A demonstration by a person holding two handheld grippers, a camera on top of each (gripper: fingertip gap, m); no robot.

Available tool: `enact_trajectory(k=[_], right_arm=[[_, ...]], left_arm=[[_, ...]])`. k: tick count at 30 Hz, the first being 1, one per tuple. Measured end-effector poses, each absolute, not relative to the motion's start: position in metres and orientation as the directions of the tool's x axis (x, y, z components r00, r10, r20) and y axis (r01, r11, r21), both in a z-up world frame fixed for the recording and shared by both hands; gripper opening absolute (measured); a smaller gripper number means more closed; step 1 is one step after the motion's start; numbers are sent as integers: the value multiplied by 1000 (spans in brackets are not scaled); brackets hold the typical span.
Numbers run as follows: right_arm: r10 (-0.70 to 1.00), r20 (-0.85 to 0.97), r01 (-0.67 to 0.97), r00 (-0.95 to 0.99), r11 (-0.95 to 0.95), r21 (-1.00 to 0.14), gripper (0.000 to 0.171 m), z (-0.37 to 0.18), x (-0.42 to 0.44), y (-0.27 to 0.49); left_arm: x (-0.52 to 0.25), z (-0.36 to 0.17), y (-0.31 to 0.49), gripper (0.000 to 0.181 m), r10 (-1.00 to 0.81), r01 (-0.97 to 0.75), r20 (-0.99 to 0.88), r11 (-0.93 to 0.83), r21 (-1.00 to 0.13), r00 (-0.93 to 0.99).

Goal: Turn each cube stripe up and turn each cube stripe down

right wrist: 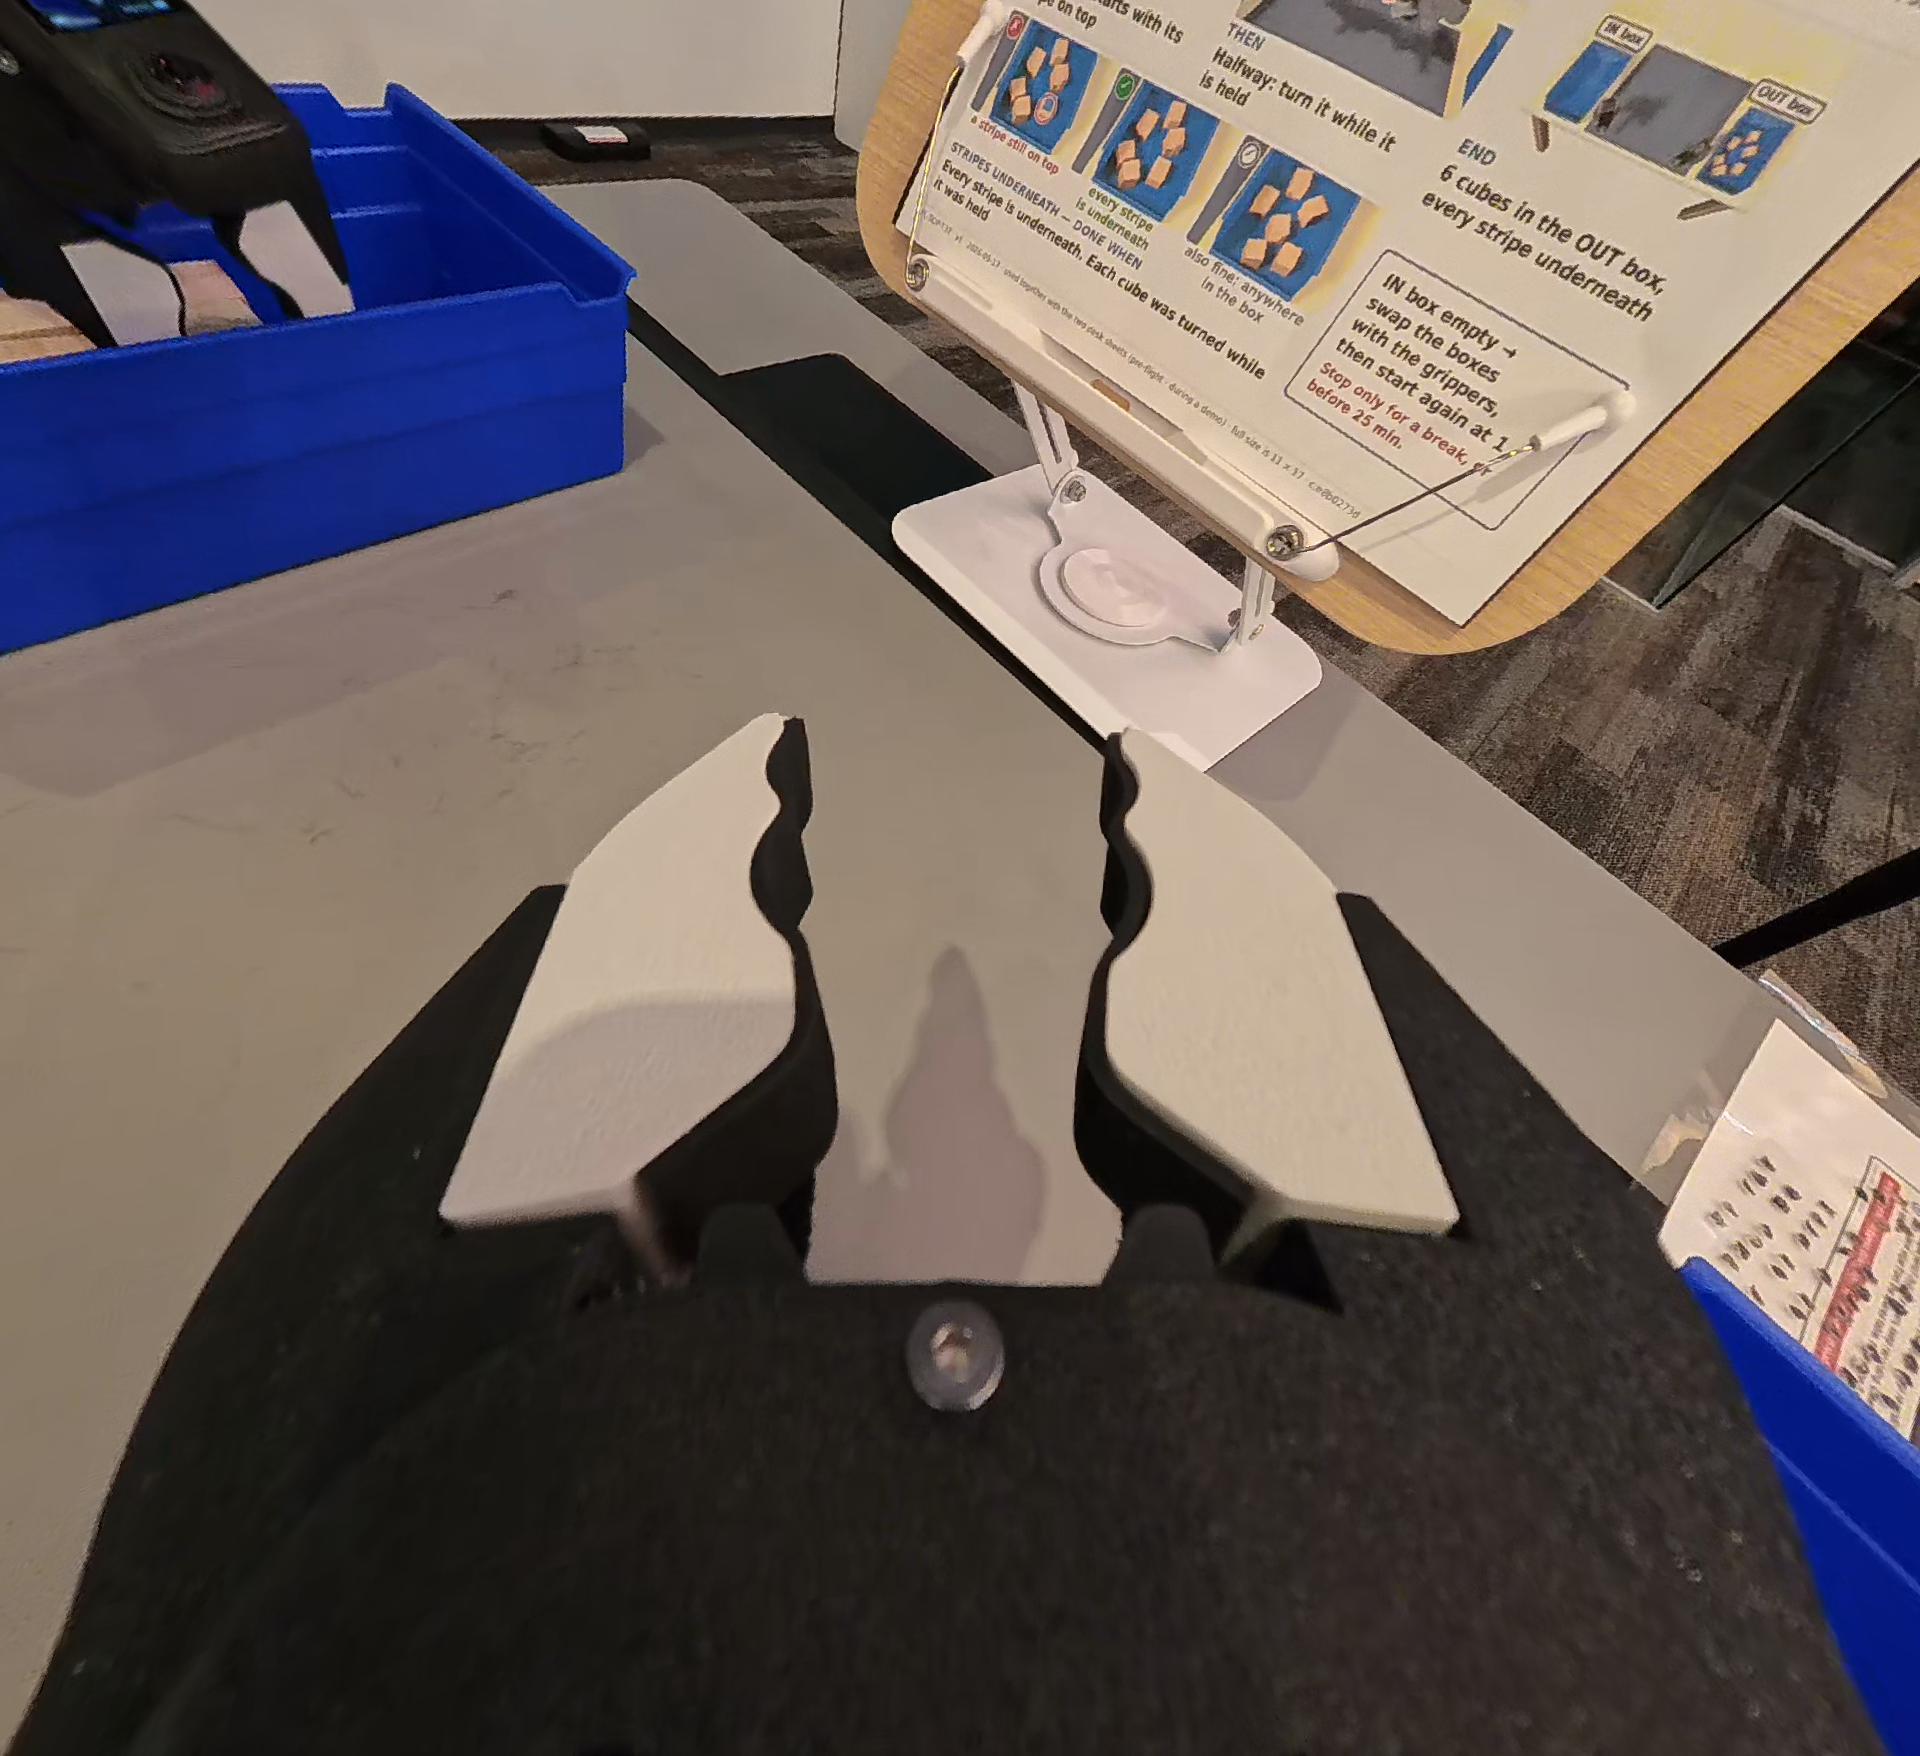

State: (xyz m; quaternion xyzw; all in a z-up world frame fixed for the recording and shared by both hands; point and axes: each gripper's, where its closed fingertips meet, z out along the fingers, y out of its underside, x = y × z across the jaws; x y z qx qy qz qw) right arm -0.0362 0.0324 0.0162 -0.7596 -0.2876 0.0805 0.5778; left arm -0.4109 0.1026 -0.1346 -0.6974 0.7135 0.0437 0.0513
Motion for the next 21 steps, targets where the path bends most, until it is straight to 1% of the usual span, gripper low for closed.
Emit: enact_trajectory(k=[4, 12, 16, 21], right_arm=[[530, 210, 346, 822, -171, -922, 54, 16, -35, 33], [532, 219, 363, 818, -183, -914, 55, 12, -36, 33], [535, 218, 365, 816, -184, -913, 55, 11, -37, 33], [539, 218, 372, 814, -194, -908, 55, 8, -38, 34]], left_arm=[[-412, -139, 102, 48, -992, -1000, -124, 15, -3, -15], [-410, -144, 106, 53, -990, -1000, -141, 9, -8, -8], [-411, -144, 104, 48, -993, -1000, -121, -3, -5, 4], [-411, -144, 104, 47, -994, -1000, -107, -21, -11, 22]])
